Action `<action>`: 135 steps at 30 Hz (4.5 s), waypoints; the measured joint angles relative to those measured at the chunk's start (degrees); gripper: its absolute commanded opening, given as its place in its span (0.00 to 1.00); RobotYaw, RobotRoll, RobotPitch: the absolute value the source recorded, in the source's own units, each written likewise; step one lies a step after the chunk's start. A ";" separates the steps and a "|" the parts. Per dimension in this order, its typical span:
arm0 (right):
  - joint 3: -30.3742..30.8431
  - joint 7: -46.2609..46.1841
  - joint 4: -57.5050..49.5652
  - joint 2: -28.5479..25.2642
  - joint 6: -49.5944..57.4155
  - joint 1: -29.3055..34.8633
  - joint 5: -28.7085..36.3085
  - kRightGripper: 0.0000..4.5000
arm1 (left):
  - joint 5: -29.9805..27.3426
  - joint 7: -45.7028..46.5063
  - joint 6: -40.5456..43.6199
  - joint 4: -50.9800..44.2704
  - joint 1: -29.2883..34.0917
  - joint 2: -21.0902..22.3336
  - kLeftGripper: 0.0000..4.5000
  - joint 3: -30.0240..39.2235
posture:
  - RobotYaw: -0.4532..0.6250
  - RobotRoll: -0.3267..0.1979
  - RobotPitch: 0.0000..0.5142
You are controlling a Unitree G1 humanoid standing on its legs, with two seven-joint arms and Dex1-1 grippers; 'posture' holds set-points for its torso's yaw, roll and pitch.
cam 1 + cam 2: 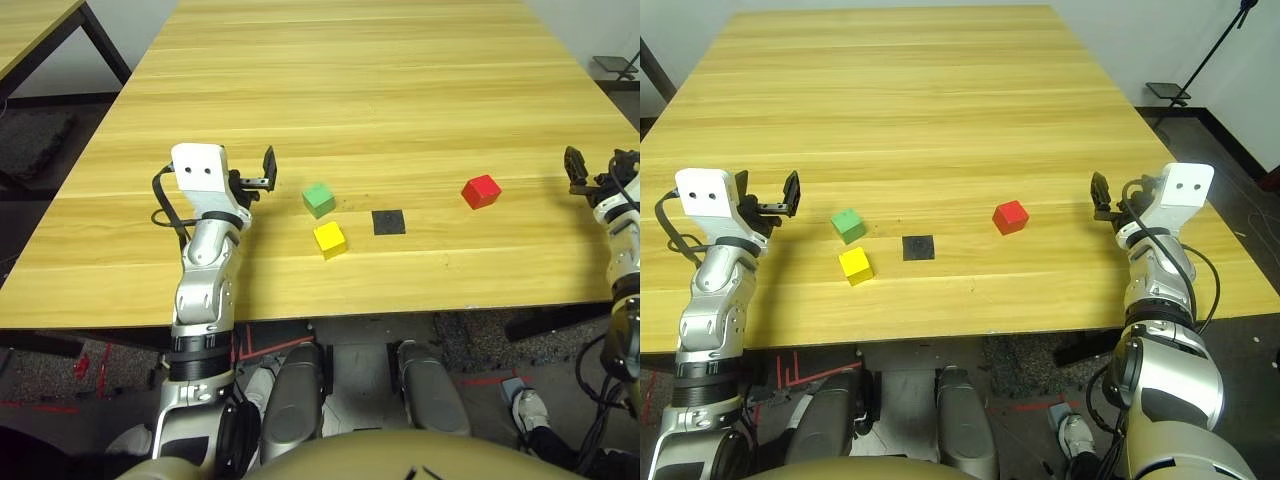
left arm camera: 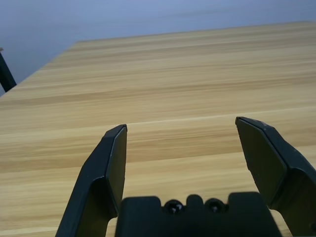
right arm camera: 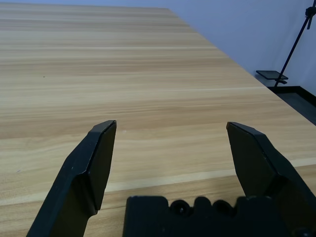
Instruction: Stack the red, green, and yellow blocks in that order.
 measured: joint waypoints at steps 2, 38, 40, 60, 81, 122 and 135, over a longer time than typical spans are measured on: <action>0.00 0.00 0.06 -0.02 0.00 0.19 0.00 1.00 | 0.00 0.15 0.16 -0.16 0.35 0.13 0.99 0.04 | 0.56 0.37 0.23; 40.86 49.72 9.16 -2.48 -2.52 -29.08 -35.55 1.00 | -20.54 -31.53 35.16 -21.10 -10.10 24.81 0.99 -12.99 | 0.79 0.33 0.17; 41.25 49.72 9.53 -1.88 -2.93 -29.10 -36.37 0.96 | -21.31 -31.02 36.19 -22.78 -9.55 24.81 1.00 -12.68 | 0.82 0.34 0.18; 43.01 60.86 0.33 7.51 10.13 -33.59 -37.00 0.46 | -22.69 -27.01 40.85 -25.55 -10.66 24.47 1.00 -11.55 | 0.82 0.25 0.20; 52.42 59.74 -33.89 12.90 42.25 -24.05 -38.15 0.46 | -22.40 -22.48 43.76 -26.42 -10.09 22.26 1.00 -14.66 | 0.91 0.18 0.26; 24.28 52.81 -24.11 2.61 37.43 -20.46 -8.27 1.00 | -17.66 -32.55 37.41 -15.07 -10.02 31.88 1.00 -18.54 | 0.69 0.37 0.15; 20.95 44.57 -27.74 1.06 39.97 -14.56 -4.61 1.00 | -10.09 -33.27 33.25 1.84 -19.66 25.63 1.00 -21.49 | 0.64 0.42 0.19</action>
